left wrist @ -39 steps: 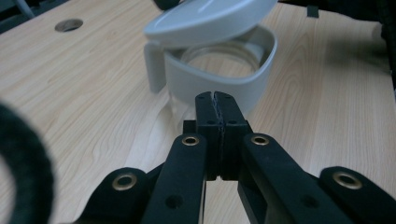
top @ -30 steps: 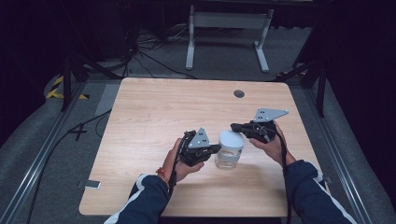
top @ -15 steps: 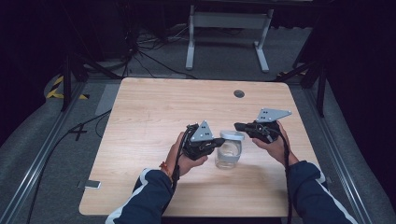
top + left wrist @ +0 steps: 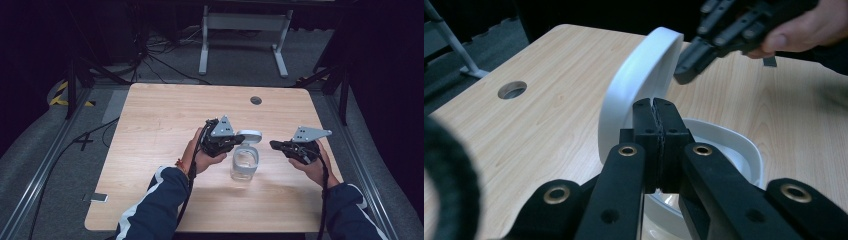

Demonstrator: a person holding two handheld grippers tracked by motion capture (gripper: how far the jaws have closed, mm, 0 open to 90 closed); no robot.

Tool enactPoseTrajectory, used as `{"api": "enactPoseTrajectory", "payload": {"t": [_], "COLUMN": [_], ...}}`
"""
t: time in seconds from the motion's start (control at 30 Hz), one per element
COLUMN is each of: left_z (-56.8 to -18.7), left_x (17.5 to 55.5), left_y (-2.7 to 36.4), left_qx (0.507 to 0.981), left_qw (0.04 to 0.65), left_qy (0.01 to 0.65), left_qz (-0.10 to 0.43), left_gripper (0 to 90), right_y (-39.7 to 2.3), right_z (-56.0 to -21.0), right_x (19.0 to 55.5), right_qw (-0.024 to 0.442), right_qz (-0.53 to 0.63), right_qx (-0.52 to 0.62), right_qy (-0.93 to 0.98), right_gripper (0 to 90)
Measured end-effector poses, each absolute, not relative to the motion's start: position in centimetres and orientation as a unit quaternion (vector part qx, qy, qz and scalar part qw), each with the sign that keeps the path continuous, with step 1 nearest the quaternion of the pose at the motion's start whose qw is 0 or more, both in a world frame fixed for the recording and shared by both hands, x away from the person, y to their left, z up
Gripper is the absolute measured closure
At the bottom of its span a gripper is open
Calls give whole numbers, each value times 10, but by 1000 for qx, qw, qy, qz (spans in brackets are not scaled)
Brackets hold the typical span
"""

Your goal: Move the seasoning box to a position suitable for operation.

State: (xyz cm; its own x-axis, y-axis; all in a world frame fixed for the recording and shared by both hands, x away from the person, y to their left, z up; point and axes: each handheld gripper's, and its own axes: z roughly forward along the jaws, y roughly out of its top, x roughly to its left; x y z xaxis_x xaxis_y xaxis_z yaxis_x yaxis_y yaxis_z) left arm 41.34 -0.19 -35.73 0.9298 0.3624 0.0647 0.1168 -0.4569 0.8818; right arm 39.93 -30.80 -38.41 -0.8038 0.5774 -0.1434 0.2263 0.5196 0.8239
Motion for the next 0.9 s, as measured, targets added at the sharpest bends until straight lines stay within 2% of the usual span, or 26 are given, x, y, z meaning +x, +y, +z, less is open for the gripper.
{"api": "enactPoseTrajectory", "payload": {"t": [0.37,0.9], "left_z": [-359,-359], "left_x": [430,407], "left_y": [2,34], "left_qx": [845,856], "left_qw": [498,476], "left_qy": [150,141], "left_qz": [119,148], "left_gripper": [894,880], "right_y": [-324,-312], "right_z": [-391,-392], "right_x": [377,378], "right_qw": [202,192], "right_qz": [412,416], "right_qx": [243,226], "right_qy": [855,860], "right_gripper": [898,897]}}
